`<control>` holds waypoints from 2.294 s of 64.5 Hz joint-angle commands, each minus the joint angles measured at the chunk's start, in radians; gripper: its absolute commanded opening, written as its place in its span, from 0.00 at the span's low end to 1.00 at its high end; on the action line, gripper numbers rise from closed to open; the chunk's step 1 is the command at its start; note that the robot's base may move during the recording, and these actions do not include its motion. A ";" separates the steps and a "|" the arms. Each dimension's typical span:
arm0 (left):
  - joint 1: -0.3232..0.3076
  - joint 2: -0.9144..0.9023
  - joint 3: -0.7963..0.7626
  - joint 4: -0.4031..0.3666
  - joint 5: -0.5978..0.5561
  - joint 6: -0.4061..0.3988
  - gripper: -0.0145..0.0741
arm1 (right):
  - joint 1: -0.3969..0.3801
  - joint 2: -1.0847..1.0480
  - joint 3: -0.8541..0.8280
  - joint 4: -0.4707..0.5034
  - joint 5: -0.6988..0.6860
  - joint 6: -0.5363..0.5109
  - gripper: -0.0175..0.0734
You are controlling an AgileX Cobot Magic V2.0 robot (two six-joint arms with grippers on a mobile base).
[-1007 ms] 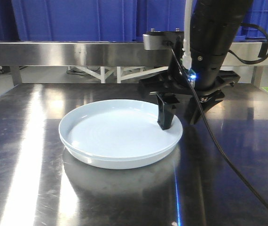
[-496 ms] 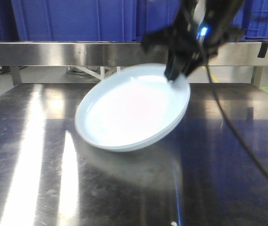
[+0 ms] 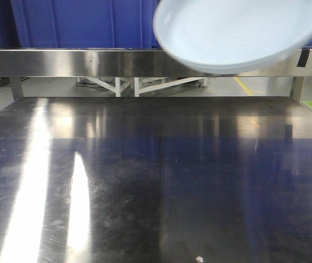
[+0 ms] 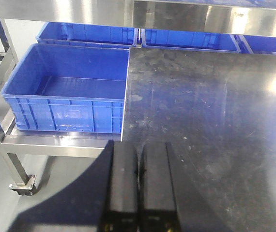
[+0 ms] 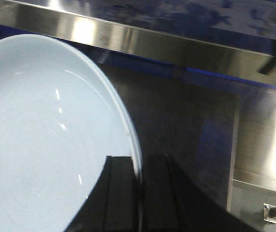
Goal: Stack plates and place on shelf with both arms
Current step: 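Grasp the rim of the stacked plates with the right gripper and lift, then hold the plate stack raised beside the robot with the right gripper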
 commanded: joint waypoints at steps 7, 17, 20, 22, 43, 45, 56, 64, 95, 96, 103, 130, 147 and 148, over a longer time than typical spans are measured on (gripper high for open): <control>-0.007 0.006 -0.027 0.001 -0.075 -0.008 0.26 | -0.071 -0.240 0.140 -0.011 -0.069 -0.003 0.25; -0.007 0.006 -0.027 0.001 -0.075 -0.008 0.27 | -0.134 -0.385 0.262 0.009 -0.060 -0.003 0.25; -0.007 0.006 -0.027 0.001 -0.075 -0.008 0.26 | -0.152 -0.431 0.298 0.013 -0.060 -0.003 0.25; -0.007 0.006 -0.027 0.001 -0.075 -0.008 0.26 | -0.157 -0.448 0.311 0.013 -0.062 -0.003 0.25; -0.007 0.006 -0.027 0.001 -0.075 -0.008 0.26 | -0.170 -0.519 0.363 0.017 -0.073 -0.002 0.25; -0.007 0.006 -0.027 0.001 -0.075 -0.008 0.26 | -0.170 -0.519 0.363 0.017 -0.073 -0.002 0.25; -0.007 0.006 -0.027 0.001 -0.075 -0.008 0.26 | -0.170 -0.519 0.363 0.017 -0.067 -0.002 0.25; -0.007 0.006 -0.027 0.001 -0.075 -0.008 0.26 | -0.170 -0.519 0.363 0.017 -0.061 -0.002 0.25; -0.007 0.006 -0.027 0.001 -0.075 -0.008 0.26 | -0.170 -0.519 0.363 0.017 -0.061 -0.002 0.25; -0.007 0.006 -0.027 0.001 -0.075 -0.008 0.26 | -0.170 -0.519 0.363 0.017 -0.061 -0.002 0.25; -0.007 0.006 -0.027 0.001 -0.075 -0.008 0.26 | -0.170 -0.519 0.363 0.017 -0.061 -0.002 0.25; -0.007 0.006 -0.027 0.001 -0.075 -0.008 0.26 | -0.170 -0.519 0.363 0.017 -0.061 -0.002 0.25; -0.007 0.006 -0.027 0.001 -0.075 -0.008 0.26 | -0.170 -0.519 0.363 0.017 -0.061 -0.002 0.25; -0.007 0.006 -0.027 0.001 -0.075 -0.008 0.26 | -0.170 -0.519 0.363 0.017 -0.061 -0.002 0.25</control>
